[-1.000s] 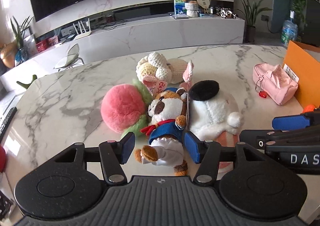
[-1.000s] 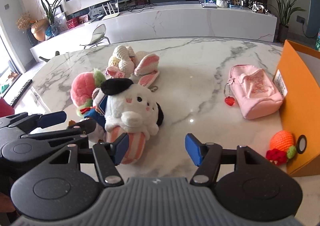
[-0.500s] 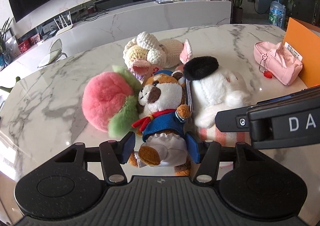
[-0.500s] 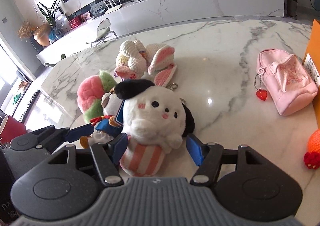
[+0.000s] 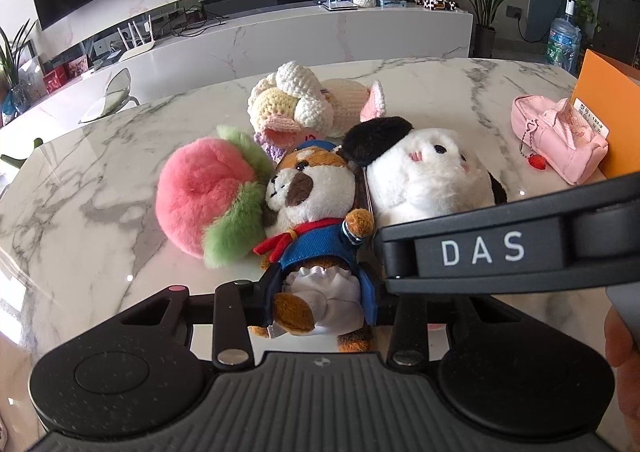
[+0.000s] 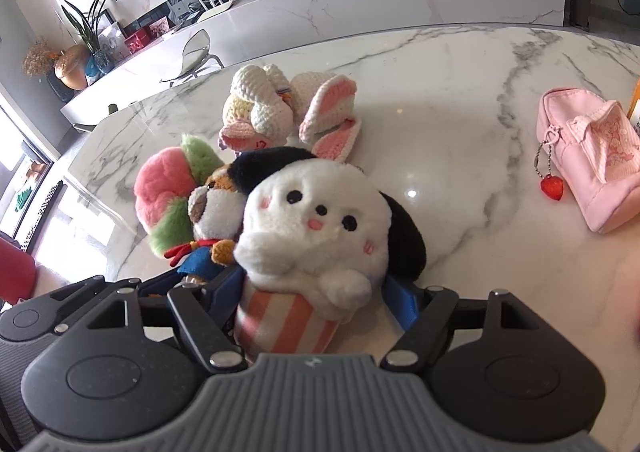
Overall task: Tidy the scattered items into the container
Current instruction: 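Lift both plush toys and carry them toward the orange box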
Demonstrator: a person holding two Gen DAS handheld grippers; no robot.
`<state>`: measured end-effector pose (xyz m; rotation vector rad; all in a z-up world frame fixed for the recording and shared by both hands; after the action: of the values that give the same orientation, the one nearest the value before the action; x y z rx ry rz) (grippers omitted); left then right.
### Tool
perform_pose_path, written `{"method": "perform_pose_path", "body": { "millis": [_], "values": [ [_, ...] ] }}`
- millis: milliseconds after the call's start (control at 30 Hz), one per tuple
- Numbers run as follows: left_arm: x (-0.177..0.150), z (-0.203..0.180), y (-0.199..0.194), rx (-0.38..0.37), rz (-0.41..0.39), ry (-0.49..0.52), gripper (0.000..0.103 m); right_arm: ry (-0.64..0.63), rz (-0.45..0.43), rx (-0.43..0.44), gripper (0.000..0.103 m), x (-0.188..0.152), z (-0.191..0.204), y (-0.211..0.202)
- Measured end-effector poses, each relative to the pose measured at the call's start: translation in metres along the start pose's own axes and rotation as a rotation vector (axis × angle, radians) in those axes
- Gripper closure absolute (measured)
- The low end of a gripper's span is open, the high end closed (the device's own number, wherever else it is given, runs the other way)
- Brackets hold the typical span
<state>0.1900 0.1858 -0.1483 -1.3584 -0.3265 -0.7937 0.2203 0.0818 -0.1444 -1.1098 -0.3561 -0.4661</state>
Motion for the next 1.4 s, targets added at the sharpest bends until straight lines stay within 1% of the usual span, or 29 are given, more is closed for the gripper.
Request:
{"method": "perform_pose_path", "body": {
  "millis": [67,167,467,700,1033,1200,1400],
  "values": [
    [-0.001,-0.003,-0.003,0.003,0.0,-0.018,0.059,-0.008,-0.006,-0.012,0.032,-0.001,-0.003,-0.007],
    [-0.003,-0.01,-0.008,0.006,0.002,-0.027,0.06,-0.019,-0.016,-0.029,0.034,-0.003,-0.008,-0.017],
    [-0.011,-0.035,-0.032,-0.001,0.017,-0.055,0.06,-0.054,-0.045,-0.081,0.035,-0.009,-0.023,-0.048],
    [-0.007,-0.054,-0.066,0.016,-0.015,-0.047,0.061,-0.046,-0.071,-0.111,0.035,-0.019,-0.042,-0.083],
    [0.01,-0.089,-0.114,0.028,-0.08,-0.007,0.061,-0.025,-0.144,-0.094,0.038,-0.033,-0.062,-0.134],
    [0.014,-0.108,-0.128,0.036,-0.098,0.024,0.061,-0.006,-0.178,-0.081,0.039,-0.038,-0.073,-0.157],
    [0.02,-0.126,-0.141,0.033,-0.127,0.034,0.061,0.022,-0.214,-0.07,0.04,-0.043,-0.087,-0.178]
  ]
}}
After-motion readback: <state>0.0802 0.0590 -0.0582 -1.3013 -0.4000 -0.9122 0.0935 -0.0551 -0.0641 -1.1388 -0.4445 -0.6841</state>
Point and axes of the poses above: each gripper's, at about its wrist camera, not at the fingertips, and y roughly the way its jaws point, z to its left, x to its top, the point moved 3 cm from there along y, roughly the way its jaws point, and after that the axes turned 13 degrees about y, right-handed, at the moved point
